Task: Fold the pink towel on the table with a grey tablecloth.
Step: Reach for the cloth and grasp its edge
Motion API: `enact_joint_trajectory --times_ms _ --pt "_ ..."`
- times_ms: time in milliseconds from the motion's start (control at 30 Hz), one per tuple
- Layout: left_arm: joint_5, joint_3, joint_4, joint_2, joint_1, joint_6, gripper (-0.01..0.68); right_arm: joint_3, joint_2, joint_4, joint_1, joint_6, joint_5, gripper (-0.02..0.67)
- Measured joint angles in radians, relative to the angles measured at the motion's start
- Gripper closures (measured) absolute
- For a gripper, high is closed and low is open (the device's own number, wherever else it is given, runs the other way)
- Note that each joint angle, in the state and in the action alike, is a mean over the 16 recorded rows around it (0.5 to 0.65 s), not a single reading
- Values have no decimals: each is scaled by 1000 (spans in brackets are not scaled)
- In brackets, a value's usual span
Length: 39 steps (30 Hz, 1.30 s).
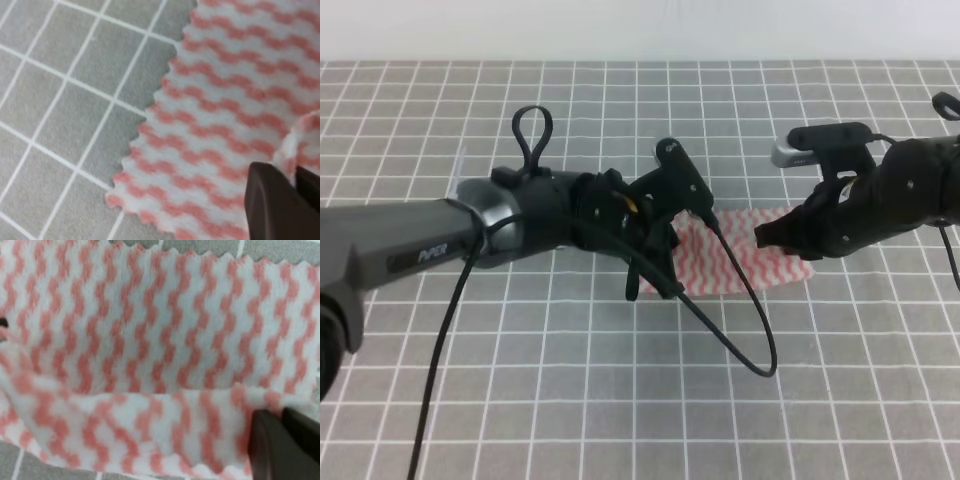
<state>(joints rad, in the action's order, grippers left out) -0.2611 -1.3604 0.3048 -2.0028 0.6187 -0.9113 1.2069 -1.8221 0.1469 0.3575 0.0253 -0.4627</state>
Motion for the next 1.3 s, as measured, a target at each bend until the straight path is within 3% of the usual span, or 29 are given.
enact_joint_trajectory --times_ms 1300 --pt "12 -50 -6 -48 -15 -9 675 2 -13 5 -47 -3 97 663"
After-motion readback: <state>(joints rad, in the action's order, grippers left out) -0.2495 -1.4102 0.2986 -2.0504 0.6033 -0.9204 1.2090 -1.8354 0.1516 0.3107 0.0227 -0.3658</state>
